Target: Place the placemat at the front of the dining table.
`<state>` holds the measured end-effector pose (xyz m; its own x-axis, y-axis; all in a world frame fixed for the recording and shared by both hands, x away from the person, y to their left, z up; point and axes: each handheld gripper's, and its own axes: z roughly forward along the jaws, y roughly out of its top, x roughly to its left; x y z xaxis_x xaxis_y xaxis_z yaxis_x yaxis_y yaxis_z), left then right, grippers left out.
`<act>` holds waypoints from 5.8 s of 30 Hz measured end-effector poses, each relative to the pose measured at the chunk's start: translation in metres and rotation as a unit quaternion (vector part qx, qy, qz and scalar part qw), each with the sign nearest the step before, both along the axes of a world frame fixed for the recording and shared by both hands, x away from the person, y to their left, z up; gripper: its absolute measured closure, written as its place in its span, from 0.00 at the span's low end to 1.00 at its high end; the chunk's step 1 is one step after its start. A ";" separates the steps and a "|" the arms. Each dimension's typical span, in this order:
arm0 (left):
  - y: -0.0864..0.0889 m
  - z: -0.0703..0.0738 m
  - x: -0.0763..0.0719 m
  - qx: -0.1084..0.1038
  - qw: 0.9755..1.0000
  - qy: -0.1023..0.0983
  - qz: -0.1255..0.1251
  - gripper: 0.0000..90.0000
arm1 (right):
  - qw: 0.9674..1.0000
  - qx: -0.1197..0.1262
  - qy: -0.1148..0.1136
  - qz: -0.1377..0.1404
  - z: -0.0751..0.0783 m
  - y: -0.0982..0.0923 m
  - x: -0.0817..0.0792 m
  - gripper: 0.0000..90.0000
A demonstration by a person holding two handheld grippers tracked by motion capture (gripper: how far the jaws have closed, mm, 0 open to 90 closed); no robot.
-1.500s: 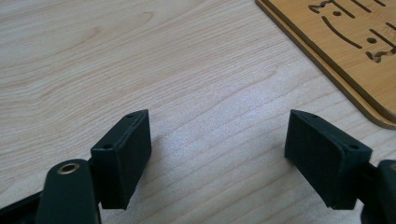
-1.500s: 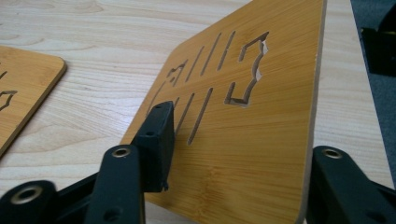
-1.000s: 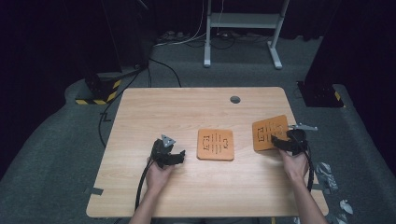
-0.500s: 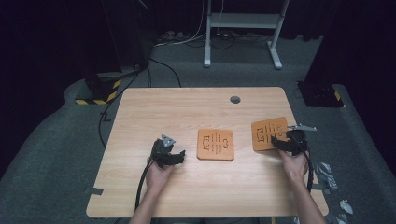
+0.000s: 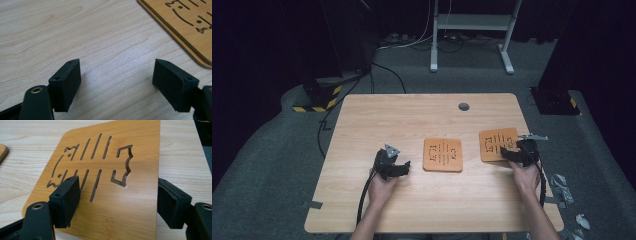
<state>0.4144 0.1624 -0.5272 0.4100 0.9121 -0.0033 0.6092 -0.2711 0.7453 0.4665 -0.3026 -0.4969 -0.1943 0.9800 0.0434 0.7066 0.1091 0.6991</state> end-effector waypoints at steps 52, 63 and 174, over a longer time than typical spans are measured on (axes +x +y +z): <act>0.000 0.000 0.000 0.000 1.000 0.000 0.000 0.25 | 0.994 0.066 -0.058 0.070 0.030 0.022 -0.029 0.28; 0.000 0.000 0.000 -0.001 1.000 -0.001 0.001 0.25 | 0.992 0.078 -0.064 0.080 0.036 0.028 -0.039 0.30; 0.000 0.000 0.000 0.000 1.000 0.000 0.002 0.25 | 0.980 0.007 -0.033 0.195 -0.025 0.092 -0.090 0.39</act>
